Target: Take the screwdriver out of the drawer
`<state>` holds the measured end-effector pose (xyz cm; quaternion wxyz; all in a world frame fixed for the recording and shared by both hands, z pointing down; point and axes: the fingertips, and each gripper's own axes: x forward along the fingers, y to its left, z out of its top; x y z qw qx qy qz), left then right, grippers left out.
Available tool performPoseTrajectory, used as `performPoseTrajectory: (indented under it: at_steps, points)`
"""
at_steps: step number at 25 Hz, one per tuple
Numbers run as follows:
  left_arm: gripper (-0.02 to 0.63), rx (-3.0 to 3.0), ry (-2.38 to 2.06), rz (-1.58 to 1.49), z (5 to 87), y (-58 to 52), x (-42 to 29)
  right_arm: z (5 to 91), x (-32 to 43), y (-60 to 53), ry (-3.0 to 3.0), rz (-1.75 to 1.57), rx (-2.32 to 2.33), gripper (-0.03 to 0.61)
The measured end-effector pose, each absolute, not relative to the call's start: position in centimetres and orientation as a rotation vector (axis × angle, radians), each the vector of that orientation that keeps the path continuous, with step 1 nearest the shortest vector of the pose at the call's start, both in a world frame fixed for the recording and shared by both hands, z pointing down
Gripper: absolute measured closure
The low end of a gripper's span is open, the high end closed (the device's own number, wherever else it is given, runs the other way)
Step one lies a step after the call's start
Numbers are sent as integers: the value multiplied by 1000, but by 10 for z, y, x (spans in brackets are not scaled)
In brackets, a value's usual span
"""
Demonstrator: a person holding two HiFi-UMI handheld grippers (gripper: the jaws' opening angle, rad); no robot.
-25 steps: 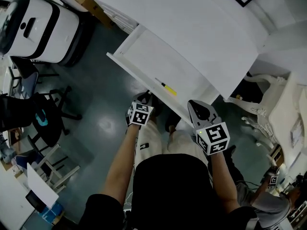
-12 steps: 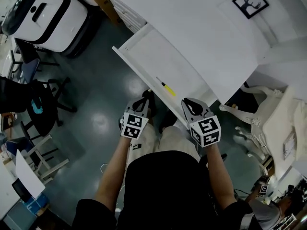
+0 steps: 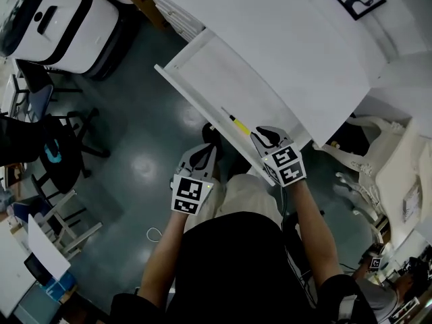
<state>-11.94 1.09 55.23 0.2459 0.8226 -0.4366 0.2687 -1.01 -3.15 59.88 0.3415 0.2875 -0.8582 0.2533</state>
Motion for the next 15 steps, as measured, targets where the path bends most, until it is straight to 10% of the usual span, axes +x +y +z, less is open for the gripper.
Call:
performPoseTrajectory:
  at_steps: [15]
  points:
    - [591, 2235, -1108, 670, 558, -7, -118, 716, -41, -37, -2061, 656, 543, 459]
